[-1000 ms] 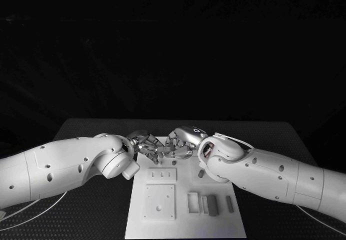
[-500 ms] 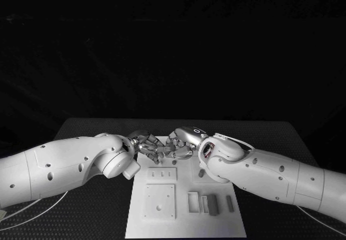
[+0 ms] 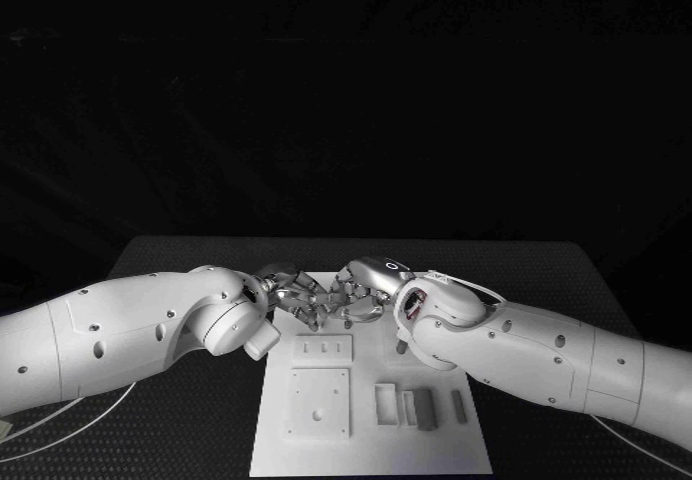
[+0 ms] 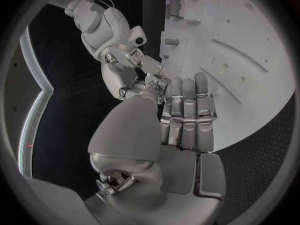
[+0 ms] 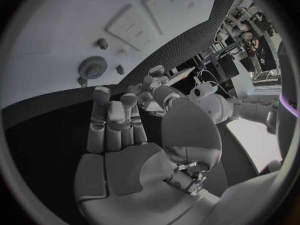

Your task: Assemble the parts on the task board

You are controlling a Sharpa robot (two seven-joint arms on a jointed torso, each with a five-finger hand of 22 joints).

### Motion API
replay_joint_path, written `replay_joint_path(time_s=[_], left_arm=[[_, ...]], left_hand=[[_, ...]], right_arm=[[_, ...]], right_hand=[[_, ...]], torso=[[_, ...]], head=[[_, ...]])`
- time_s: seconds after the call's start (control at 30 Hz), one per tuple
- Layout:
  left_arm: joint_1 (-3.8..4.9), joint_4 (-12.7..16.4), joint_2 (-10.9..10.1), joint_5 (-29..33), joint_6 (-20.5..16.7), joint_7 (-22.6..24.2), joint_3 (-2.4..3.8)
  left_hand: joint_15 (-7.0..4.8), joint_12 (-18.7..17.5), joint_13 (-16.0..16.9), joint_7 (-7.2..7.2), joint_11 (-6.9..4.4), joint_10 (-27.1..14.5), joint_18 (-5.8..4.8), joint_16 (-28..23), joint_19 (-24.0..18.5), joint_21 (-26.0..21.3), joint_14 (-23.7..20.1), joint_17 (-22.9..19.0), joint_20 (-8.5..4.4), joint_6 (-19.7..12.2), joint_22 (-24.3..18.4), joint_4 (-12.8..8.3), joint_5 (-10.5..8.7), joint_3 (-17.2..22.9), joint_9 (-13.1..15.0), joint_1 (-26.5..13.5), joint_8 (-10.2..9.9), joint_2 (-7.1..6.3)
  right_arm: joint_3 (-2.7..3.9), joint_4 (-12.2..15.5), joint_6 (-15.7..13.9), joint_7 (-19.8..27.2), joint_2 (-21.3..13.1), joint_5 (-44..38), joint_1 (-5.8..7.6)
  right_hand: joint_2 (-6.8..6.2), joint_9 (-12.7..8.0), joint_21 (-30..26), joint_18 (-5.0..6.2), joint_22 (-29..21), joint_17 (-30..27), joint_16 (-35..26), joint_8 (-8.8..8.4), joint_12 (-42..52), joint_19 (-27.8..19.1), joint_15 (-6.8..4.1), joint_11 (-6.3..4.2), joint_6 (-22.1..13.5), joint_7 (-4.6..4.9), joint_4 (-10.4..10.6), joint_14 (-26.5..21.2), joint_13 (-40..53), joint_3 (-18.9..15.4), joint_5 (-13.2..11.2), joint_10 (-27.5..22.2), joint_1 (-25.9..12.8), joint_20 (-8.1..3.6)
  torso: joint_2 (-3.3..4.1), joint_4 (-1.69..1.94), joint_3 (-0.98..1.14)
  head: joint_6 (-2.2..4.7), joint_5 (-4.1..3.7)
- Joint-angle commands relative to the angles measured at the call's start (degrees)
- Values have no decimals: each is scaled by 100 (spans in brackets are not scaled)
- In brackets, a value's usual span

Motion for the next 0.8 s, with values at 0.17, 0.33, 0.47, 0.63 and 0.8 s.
replay_joint_path(time_s=[0.17, 0.33, 0.47, 0.63, 0.8], left_arm=[[13, 20, 36, 346, 301, -66, 16], [13, 5, 39, 478, 344, -123, 16], [13, 12, 41, 497, 323, -167, 16], [13, 7, 43, 497, 300, -216, 16], [13, 10, 45, 497, 274, -246, 16]], left_hand=[[2, 16, -13, 12, -2, -18, -25, 60, -74, -46, -65, -41, 5, 38, 57, -19, 280, 91, 7, -190, -35, 3], [6, 30, -10, 10, -3, -25, -23, 115, -101, -63, -99, -71, 9, 40, 124, -32, 796, 38, 36, -306, -41, -42], [0, 53, 0, -15, -21, 8, -17, 136, -92, -60, -94, -73, 5, 88, 141, -49, 859, 41, 57, -284, -14, -51], [-18, 80, 12, -48, -46, 49, -10, 157, -98, -63, -88, -68, 15, 140, 150, -192, 1151, 113, 82, -74, 20, -53], [-18, 80, 12, -48, -46, 49, -10, 157, -98, -63, -88, -68, 15, 140, 150, -192, 1151, 113, 82, -74, 20, -53]], right_arm=[[-5, 48, -39, 51, 23, -58, -16], [-5, 61, -65, 50, 25, -58, -21], [-5, 68, -83, 47, 20, -58, -23], [-5, 78, -93, 44, 21, -58, -25], [-5, 83, -94, 41, 18, -58, -26]], right_hand=[[-1, 0, 32, 51, 105, 8, 32, 11, 29, 22, -45, -14, 75, 35, 15, 3, 9, 4, 27, 14, -46, -3], [-2, 1, 32, 51, 105, 8, 31, 11, 29, 23, -46, -15, 76, 34, 14, 4, 9, 5, 27, 15, -44, -5], [-2, 3, 32, 51, 105, 8, 31, 10, 29, 24, -47, -15, 78, 33, 14, 6, 9, 7, 27, 16, -42, -6], [-3, 5, 33, 51, 105, 7, 30, 9, 29, 26, -48, -16, 79, 33, 14, 8, 9, 8, 27, 18, -41, -8], [-5, 7, 32, 51, 104, 7, 29, 7, 29, 28, -48, -17, 80, 32, 15, 10, 9, 8, 26, 19, -42, -9]], torso=[[2, -1, -1], [1, -3, -3], [2, -3, -2], [2, -2, -3], [3, 2, -5]], head=[[-1, -2], [-4, -1], [-8, 7], [-15, 13], [-26, 20]])
